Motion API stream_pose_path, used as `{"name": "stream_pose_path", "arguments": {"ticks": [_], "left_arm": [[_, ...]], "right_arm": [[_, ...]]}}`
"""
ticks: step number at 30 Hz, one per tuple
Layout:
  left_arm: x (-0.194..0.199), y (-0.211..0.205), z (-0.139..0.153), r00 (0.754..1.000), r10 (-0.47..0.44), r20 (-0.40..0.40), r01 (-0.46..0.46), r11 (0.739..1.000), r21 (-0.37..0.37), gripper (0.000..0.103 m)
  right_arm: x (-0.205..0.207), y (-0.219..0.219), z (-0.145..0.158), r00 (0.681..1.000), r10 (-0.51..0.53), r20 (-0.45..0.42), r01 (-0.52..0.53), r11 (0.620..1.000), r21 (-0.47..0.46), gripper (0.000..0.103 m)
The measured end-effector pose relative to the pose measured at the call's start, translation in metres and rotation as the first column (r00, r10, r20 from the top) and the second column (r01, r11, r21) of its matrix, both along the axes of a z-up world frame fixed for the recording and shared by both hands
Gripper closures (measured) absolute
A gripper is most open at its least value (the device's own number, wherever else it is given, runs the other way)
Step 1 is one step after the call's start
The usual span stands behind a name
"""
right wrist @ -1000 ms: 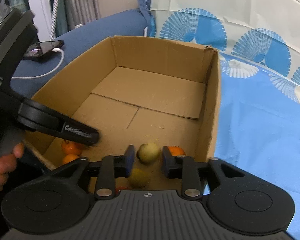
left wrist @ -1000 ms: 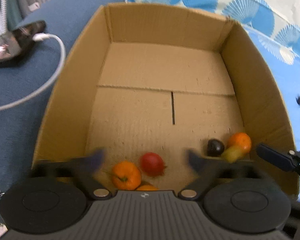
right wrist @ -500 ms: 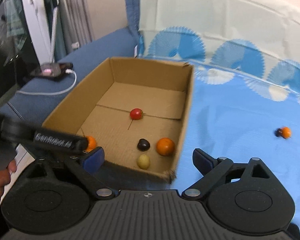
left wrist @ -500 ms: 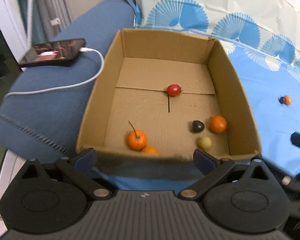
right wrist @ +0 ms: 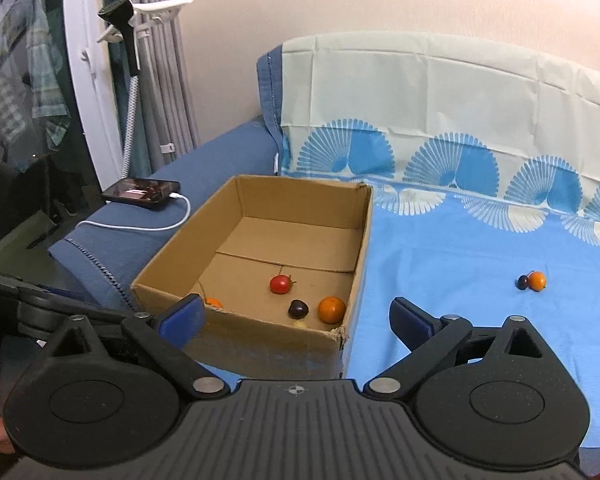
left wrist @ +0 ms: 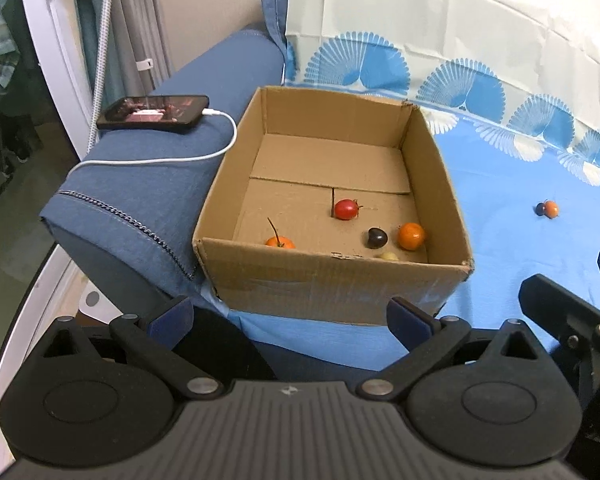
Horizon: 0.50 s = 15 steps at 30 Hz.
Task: Organize fruits
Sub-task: 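Move both tools from the box toward the dark plum and orange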
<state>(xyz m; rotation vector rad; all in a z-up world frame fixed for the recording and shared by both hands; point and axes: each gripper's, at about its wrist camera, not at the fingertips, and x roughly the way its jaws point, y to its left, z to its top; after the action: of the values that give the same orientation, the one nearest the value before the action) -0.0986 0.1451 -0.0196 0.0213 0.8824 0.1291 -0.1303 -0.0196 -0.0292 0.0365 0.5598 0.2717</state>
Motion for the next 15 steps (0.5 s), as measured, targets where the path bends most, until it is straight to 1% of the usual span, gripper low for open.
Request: {"name": "stream_pose_path", "arguments": {"ticks": [9, 15], "left_arm": [[-0.029, -0.014, 0.017, 0.998, -0.025, 0.064, 0.024, 0.999, 0.023, 0.0], [-0.038, -0.017, 0.024, 0.996, -0.035, 0.086, 0.033, 0.999, 0.031, 0.0]], "right_arm": [[-0.031, -0.005, 0.014, 0.999, 0.001, 0.047, -0.001, 1.0, -0.003, 0.004], [-0.038, -0.006, 0.02, 0.998, -0.009, 0.069, 0.009, 1.0, 0.002, 0.004]]}}
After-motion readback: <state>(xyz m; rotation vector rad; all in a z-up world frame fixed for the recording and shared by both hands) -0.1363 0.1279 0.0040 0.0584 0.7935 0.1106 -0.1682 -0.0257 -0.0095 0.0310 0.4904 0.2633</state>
